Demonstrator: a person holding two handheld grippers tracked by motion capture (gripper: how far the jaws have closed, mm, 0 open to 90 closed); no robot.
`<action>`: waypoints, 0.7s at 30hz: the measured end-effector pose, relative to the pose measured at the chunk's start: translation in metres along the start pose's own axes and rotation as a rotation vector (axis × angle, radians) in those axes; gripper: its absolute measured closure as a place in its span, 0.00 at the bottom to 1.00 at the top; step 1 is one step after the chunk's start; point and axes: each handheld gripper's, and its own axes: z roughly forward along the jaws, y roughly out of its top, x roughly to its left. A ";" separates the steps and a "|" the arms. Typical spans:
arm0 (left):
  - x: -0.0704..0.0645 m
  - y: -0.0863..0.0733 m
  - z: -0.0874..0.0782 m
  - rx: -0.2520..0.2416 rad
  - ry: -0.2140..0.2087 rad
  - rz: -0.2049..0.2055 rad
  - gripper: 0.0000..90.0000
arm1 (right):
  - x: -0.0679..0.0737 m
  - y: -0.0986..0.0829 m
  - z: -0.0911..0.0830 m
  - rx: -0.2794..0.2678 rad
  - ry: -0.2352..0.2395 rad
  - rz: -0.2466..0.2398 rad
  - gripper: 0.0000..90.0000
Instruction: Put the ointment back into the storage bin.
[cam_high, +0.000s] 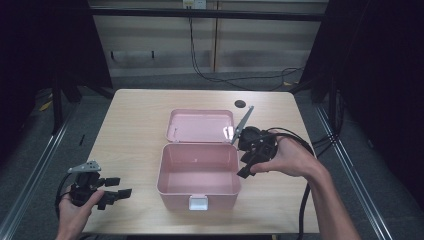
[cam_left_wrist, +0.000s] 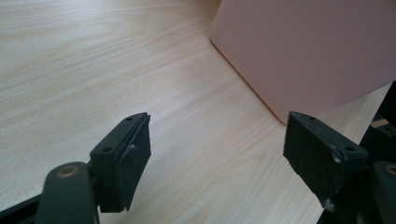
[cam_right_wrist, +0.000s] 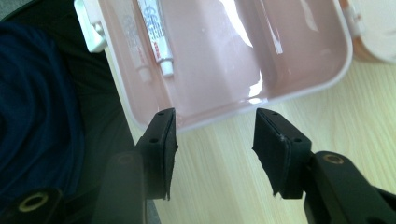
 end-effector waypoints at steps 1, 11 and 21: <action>0.000 0.000 0.000 0.000 0.001 0.000 0.26 | -0.001 -0.002 0.000 -0.001 -0.003 -0.002 0.55; 0.000 0.000 0.000 0.003 0.002 0.003 0.26 | -0.010 -0.031 0.004 0.005 -0.007 0.059 0.55; 0.000 0.000 0.001 0.003 0.003 0.000 0.26 | -0.014 -0.053 0.015 0.012 -0.008 0.084 0.54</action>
